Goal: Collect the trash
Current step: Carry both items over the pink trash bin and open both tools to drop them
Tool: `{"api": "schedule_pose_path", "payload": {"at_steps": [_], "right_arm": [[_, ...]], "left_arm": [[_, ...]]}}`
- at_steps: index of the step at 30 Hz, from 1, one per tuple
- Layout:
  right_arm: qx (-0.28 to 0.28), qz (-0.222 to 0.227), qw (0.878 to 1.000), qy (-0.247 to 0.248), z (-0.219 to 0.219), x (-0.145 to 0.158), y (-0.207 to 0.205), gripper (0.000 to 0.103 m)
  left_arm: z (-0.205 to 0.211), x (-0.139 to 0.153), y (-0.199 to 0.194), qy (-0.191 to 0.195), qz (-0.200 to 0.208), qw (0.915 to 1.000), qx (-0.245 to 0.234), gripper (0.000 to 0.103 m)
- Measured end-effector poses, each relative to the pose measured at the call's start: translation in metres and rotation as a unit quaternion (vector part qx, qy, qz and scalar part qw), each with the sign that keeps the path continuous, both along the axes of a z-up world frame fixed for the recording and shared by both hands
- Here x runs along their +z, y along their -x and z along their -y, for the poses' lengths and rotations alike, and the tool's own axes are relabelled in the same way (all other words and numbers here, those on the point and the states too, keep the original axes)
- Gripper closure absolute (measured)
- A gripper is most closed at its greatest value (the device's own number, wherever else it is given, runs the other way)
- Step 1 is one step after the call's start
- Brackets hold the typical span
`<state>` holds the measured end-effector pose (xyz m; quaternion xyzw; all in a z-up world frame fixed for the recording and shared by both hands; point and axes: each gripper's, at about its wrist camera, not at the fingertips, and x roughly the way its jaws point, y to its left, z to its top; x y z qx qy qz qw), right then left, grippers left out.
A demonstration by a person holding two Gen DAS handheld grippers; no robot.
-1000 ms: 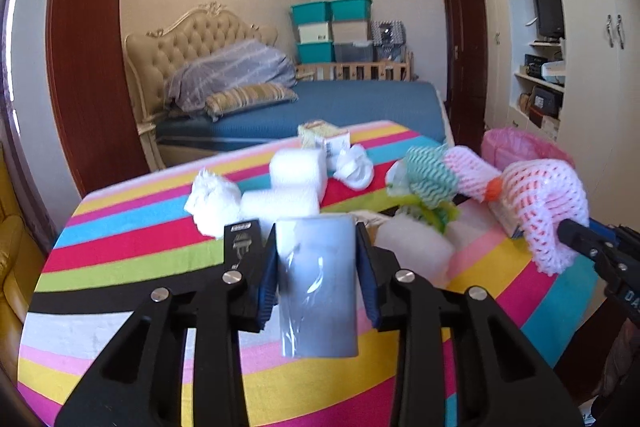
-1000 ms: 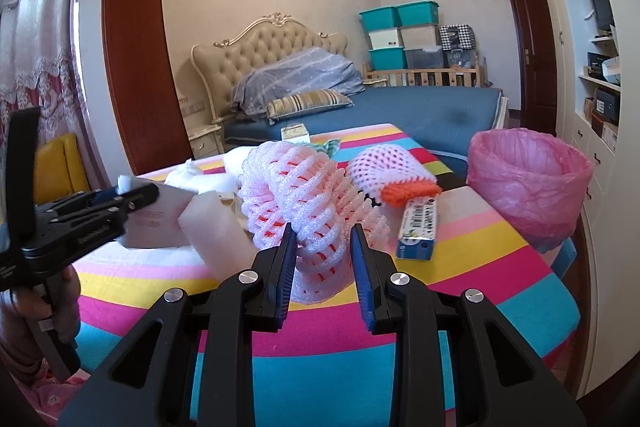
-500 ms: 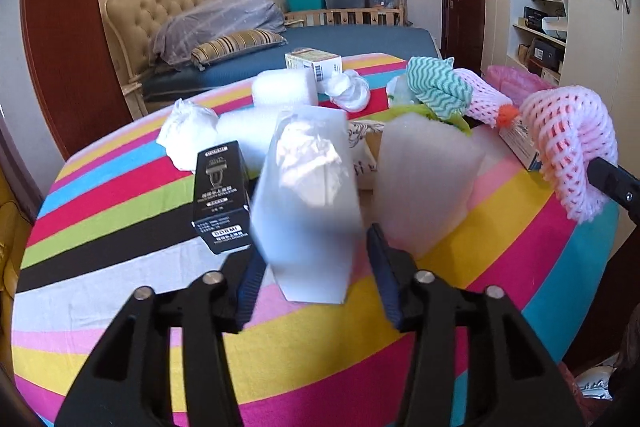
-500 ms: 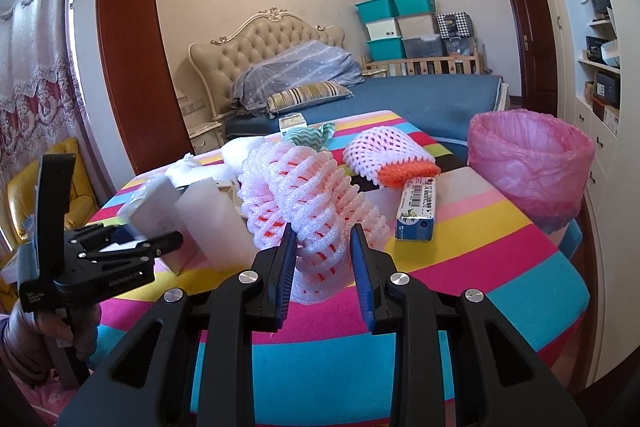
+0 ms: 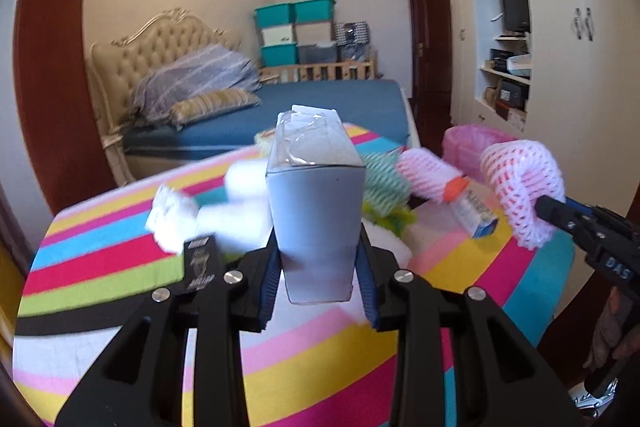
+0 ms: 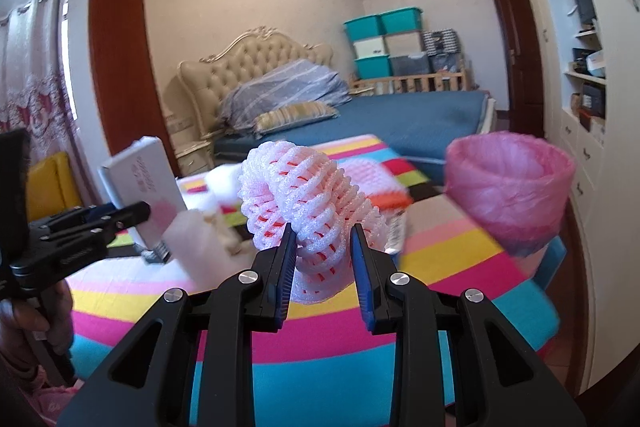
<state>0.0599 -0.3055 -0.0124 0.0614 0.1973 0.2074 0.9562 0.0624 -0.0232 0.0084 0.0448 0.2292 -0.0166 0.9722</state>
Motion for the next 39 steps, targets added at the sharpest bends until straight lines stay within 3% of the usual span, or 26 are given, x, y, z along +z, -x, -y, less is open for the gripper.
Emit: {"api": "schedule_pose_path", "payload": {"at_steps": [7, 12, 19, 26, 33, 36, 37, 39], "right_arm": [[-0.052, 0.009, 0.999, 0.007, 0.037, 0.012, -0.027, 0.075], [-0.090, 0.008, 0.996, 0.009, 0.069, 0.018, -0.056, 0.075], [-0.116, 0.001, 0.993, 0.010, 0.098, 0.014, -0.082, 0.075], [-0.143, 0.003, 0.990, 0.012, 0.128, 0.019, -0.124, 0.075], [-0.159, -0.021, 0.987, 0.012, 0.170, 0.016, -0.186, 0.075], [-0.156, -0.035, 0.987, -0.001, 0.186, 0.010, -0.211, 0.070], [-0.150, -0.044, 0.988, -0.001, 0.190, 0.006, -0.220, 0.062], [-0.157, -0.048, 0.986, 0.010, 0.193, 0.001, -0.228, 0.050]], "left_arm": [[0.061, 0.022, -0.048, 0.020, -0.001, 0.9958, -0.090, 0.069], [0.099, 0.025, -0.096, 0.040, -0.021, 0.9908, -0.128, 0.069], [0.122, 0.014, -0.143, 0.049, -0.044, 0.9880, -0.140, 0.069], [0.168, 0.022, -0.182, 0.029, -0.045, 0.9826, -0.178, 0.069], [0.227, 0.015, -0.258, 0.050, -0.078, 0.9728, -0.212, 0.069], [0.242, 0.006, -0.284, 0.069, -0.095, 0.9684, -0.220, 0.068], [0.246, 0.001, -0.295, 0.072, -0.099, 0.9681, -0.218, 0.065], [0.248, -0.004, -0.305, 0.073, -0.094, 0.9719, -0.203, 0.035]]}}
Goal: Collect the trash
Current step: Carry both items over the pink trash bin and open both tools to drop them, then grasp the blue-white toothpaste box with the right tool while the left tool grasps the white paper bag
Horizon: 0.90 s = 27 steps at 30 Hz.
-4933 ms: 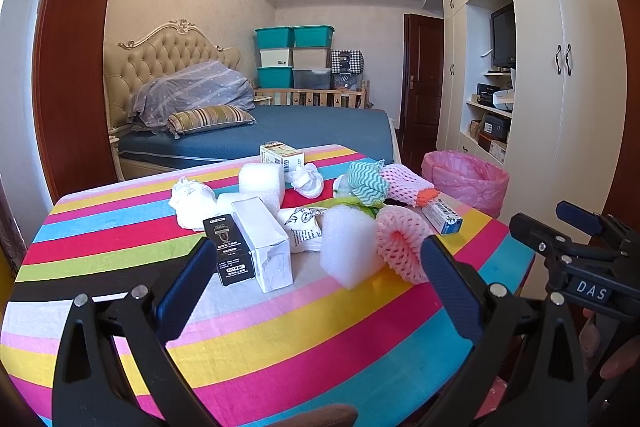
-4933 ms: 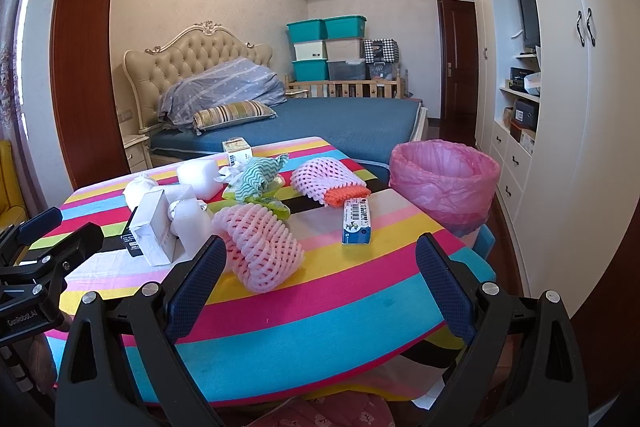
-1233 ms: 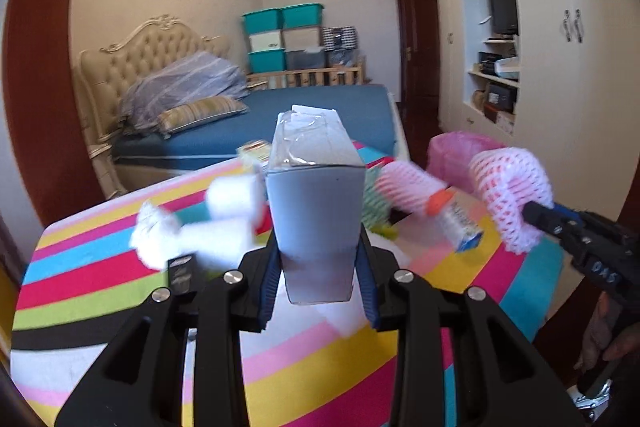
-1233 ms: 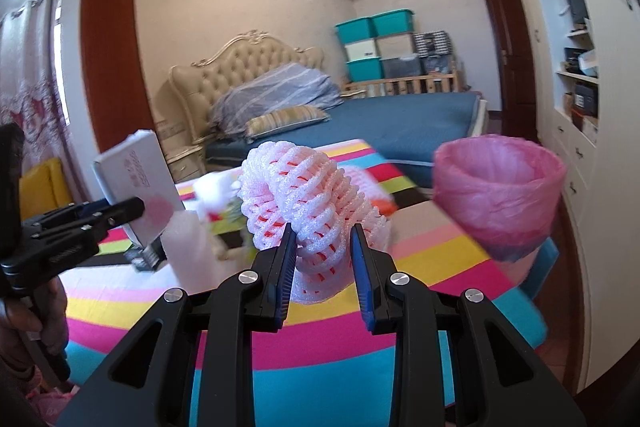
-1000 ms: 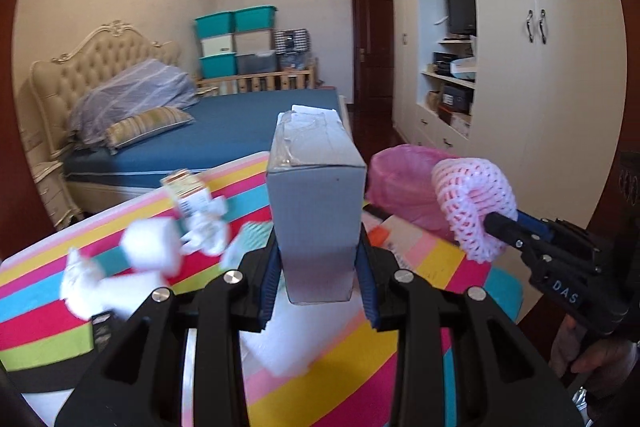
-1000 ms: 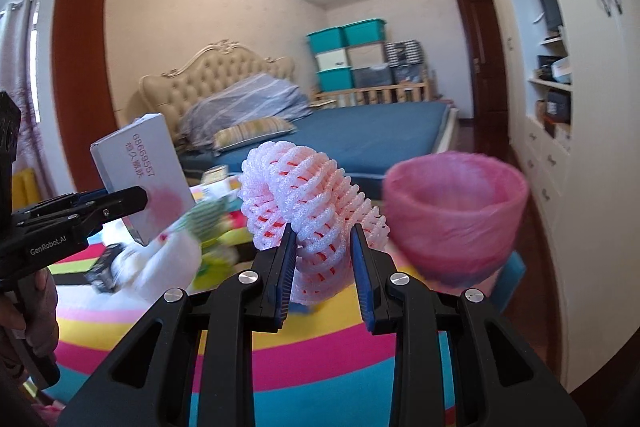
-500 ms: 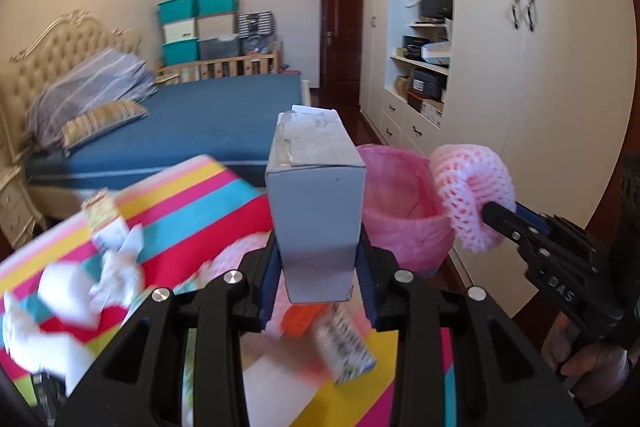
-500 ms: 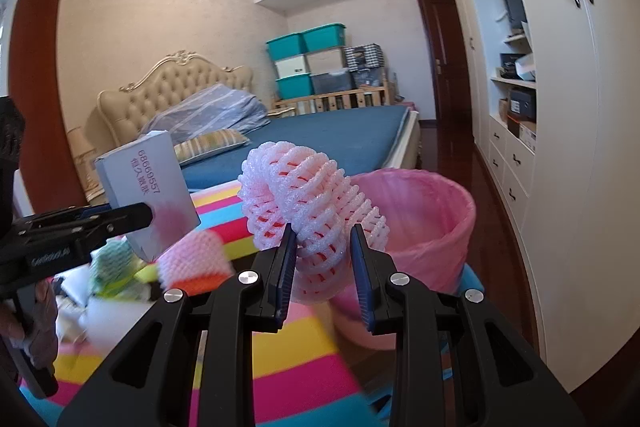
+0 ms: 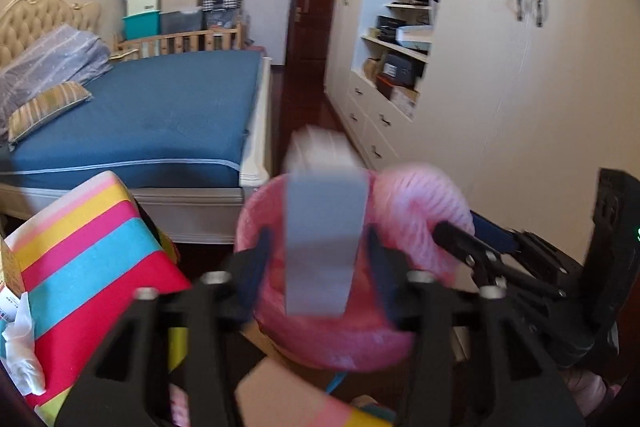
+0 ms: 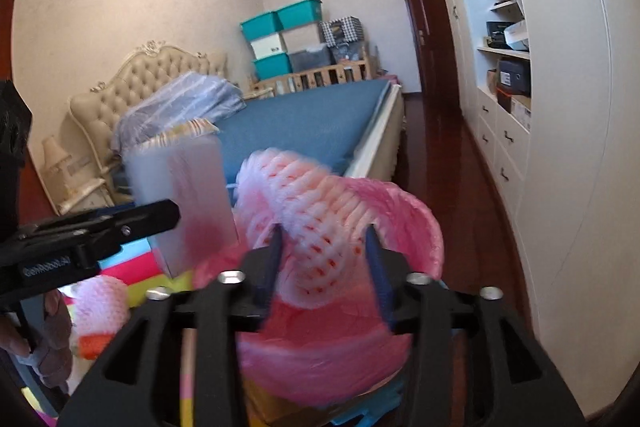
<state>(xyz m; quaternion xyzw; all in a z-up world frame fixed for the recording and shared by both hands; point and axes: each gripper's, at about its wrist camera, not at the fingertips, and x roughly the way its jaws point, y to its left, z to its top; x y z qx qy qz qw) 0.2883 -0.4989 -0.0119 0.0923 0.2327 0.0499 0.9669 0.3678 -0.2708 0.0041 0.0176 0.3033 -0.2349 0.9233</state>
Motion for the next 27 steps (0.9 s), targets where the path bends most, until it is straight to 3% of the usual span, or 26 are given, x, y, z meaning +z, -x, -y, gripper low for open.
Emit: {"api": "schedule_pose_path", "payload": {"at_steps": [4, 6, 8, 11, 17, 21, 27], "right_arm": [[-0.010, 0.009, 1.000, -0.005, 0.008, -0.001, 0.011, 0.046], [-0.015, 0.016, 1.000, -0.002, 0.007, 0.002, 0.028, 0.043], [-0.019, 0.019, 1.000, 0.008, 0.003, 0.005, 0.046, 0.036], [-0.006, 0.027, 0.999, 0.028, -0.016, 0.007, 0.082, 0.024], [0.048, 0.024, 0.997, 0.053, -0.070, 0.003, 0.138, 0.021], [0.074, 0.012, 0.996, 0.043, -0.105, -0.002, 0.154, 0.021], [0.104, -0.024, 0.994, 0.033, -0.159, -0.012, 0.157, 0.021]], "left_arm": [[-0.010, 0.004, 0.006, 0.019, 0.006, 0.9997, 0.012, 0.020], [-0.017, 0.011, 0.026, 0.009, 0.036, 0.9992, 0.010, 0.009], [-0.024, 0.019, 0.048, -0.007, 0.063, 0.9979, 0.010, 0.005], [-0.043, 0.029, 0.083, -0.027, 0.077, 0.9965, 0.017, 0.005], [-0.111, 0.051, 0.158, -0.008, 0.115, 0.9897, 0.085, 0.005], [-0.149, 0.055, 0.196, -0.030, 0.130, 0.9830, 0.125, 0.005], [-0.218, 0.033, 0.239, -0.035, 0.086, 0.9835, 0.155, 0.005]]}}
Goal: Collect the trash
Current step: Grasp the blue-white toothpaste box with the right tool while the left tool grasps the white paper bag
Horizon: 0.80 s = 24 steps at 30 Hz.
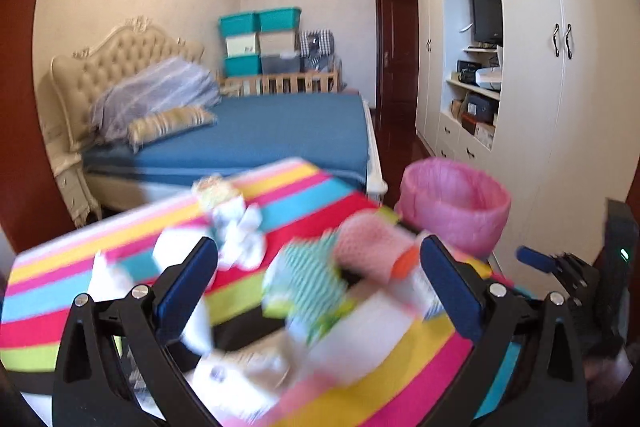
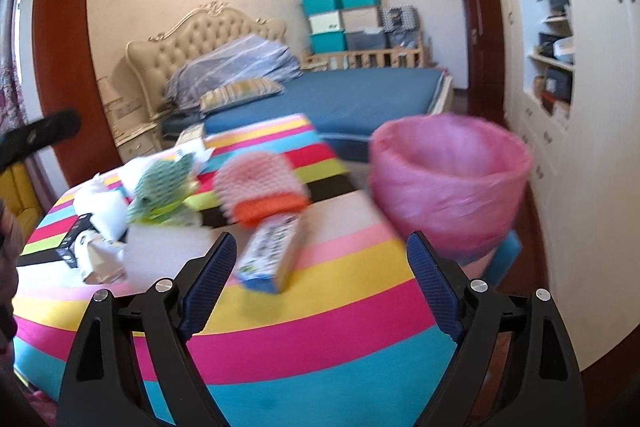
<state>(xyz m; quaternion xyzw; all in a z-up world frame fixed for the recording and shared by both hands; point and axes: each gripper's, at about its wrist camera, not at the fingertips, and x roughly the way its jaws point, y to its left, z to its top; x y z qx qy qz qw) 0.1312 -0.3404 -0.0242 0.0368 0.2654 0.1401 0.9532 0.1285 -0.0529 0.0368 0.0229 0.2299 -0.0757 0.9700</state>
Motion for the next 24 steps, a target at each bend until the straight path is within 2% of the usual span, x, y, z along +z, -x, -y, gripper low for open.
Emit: {"api": "schedule_pose_path", "payload": {"at_steps": [4, 8, 12, 17, 21, 24], "right_arm": [[0.004, -0.020, 1.000, 0.021, -0.037, -0.011, -0.003, 0.021], [-0.002, -0.038, 0.999, 0.029, -0.051, -0.017, -0.010, 0.022], [-0.003, -0.050, 0.998, 0.039, -0.061, -0.021, -0.018, 0.025], [-0.005, -0.066, 0.996, 0.061, -0.070, -0.027, -0.028, 0.034], [-0.011, -0.074, 0.996, 0.050, -0.067, -0.030, -0.032, 0.037], [-0.016, -0.089, 0.995, 0.044, -0.065, -0.033, -0.037, 0.043]], "left_arm": [[-0.040, -0.017, 0.028, -0.011, -0.008, 0.9989, 0.045, 0.005], [-0.066, -0.041, 0.041, -0.016, -0.038, 0.9967, 0.070, 0.005], [-0.063, -0.060, 0.036, -0.023, -0.062, 0.9959, 0.061, 0.005], [-0.059, -0.079, 0.016, -0.023, -0.104, 0.9926, 0.059, 0.005], [-0.060, -0.087, 0.008, -0.026, -0.122, 0.9897, 0.070, 0.006], [-0.057, -0.093, -0.001, -0.040, -0.132, 0.9875, 0.075, 0.008]]}}
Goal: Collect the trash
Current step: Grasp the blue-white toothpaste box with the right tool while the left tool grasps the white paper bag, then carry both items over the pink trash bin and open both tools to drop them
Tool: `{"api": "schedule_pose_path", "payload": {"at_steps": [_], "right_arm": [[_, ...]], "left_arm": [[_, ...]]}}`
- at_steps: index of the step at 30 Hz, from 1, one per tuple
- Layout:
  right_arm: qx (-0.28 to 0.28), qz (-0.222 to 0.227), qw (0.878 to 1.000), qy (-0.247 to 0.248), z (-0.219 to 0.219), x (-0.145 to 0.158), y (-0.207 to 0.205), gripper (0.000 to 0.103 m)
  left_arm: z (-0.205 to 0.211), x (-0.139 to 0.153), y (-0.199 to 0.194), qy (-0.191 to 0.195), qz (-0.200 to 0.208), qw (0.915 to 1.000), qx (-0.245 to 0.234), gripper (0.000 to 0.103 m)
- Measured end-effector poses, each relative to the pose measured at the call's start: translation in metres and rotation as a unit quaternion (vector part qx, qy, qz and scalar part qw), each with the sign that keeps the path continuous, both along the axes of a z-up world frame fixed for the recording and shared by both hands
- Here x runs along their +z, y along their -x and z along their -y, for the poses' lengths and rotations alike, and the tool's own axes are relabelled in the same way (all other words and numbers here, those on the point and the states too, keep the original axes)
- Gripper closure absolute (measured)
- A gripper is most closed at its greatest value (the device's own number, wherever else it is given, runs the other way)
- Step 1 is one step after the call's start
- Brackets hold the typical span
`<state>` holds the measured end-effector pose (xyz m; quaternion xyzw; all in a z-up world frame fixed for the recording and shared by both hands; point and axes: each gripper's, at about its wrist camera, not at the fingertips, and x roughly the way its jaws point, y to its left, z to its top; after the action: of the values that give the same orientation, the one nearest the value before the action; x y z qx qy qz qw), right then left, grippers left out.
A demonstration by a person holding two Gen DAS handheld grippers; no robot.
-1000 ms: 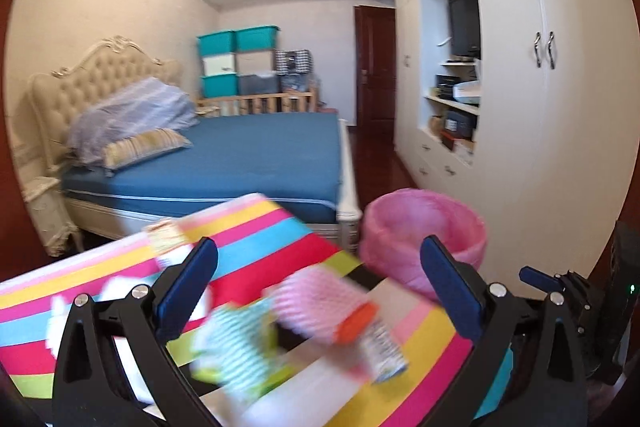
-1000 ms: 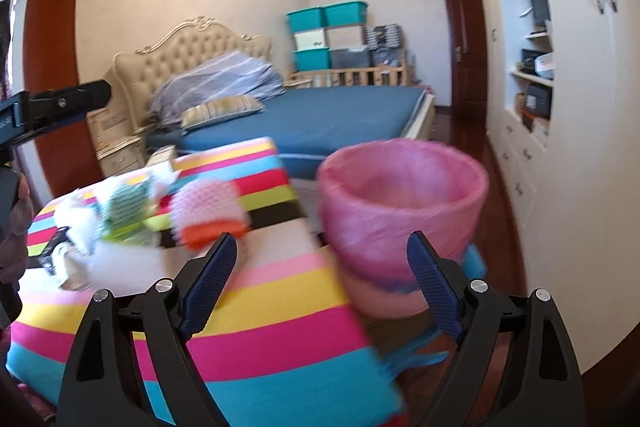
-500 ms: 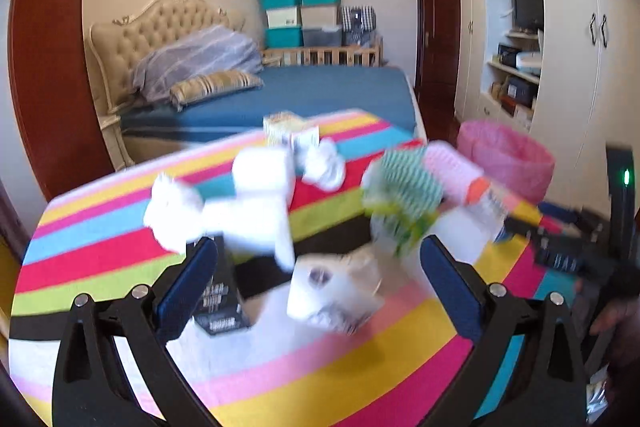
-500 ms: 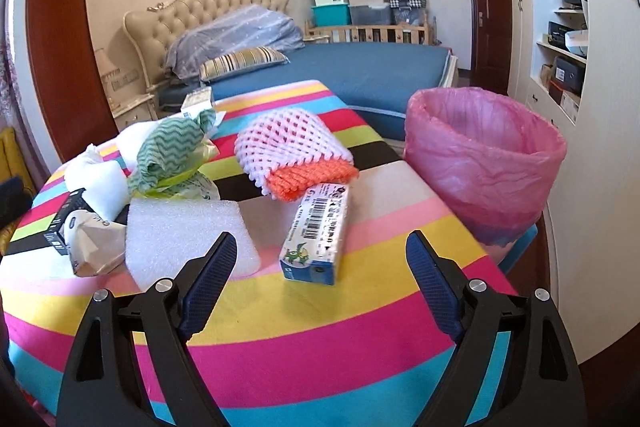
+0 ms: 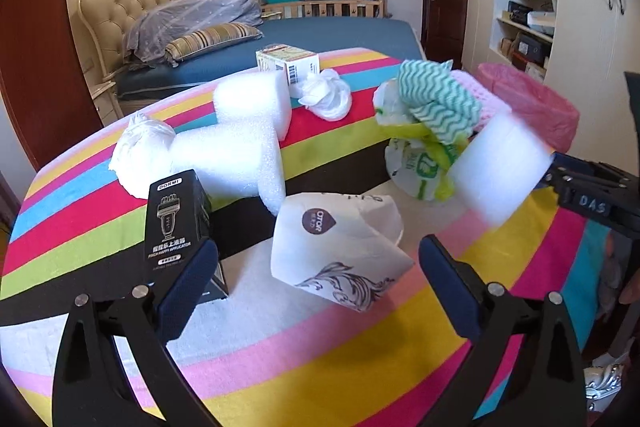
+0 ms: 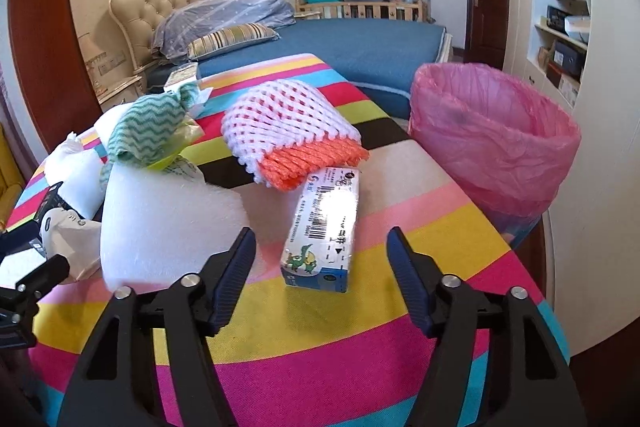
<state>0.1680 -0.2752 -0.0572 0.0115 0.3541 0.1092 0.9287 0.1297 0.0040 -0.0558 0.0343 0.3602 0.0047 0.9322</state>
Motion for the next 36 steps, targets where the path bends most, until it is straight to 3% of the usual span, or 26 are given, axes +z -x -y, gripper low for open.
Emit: {"api": "schedule_pose_path", "payload": {"at_steps": [4, 6, 8, 12, 18, 25, 36], "right_arm": [[-0.003, -0.019, 1.000, 0.000, 0.001, -0.004, -0.006, 0.057], [0.000, -0.018, 1.000, 0.005, 0.000, -0.005, -0.006, 0.062], [0.004, -0.016, 1.000, 0.009, -0.003, -0.006, -0.005, 0.069], [0.006, 0.003, 1.000, 0.010, -0.002, -0.005, 0.000, 0.069], [0.008, 0.051, 0.999, -0.005, 0.003, 0.002, 0.022, 0.069], [0.036, 0.085, 0.996, -0.007, 0.002, 0.014, 0.051, 0.069], [0.049, 0.123, 0.991, -0.017, 0.006, 0.030, 0.086, 0.069]], "left_arm": [[0.005, -0.007, -0.009, -0.007, -0.024, 0.9996, -0.009, 0.022], [0.006, -0.009, -0.012, -0.005, -0.033, 0.9993, -0.017, 0.035], [0.006, -0.011, -0.013, -0.005, -0.035, 0.9992, -0.018, 0.036], [0.006, -0.010, -0.011, -0.006, -0.024, 0.9995, -0.020, 0.036], [0.015, 0.004, 0.010, -0.036, 0.037, 0.9986, -0.007, 0.036], [0.025, 0.018, 0.028, -0.029, 0.085, 0.9959, -0.007, 0.036], [0.034, 0.034, 0.045, -0.028, 0.120, 0.9923, -0.008, 0.036]]}}
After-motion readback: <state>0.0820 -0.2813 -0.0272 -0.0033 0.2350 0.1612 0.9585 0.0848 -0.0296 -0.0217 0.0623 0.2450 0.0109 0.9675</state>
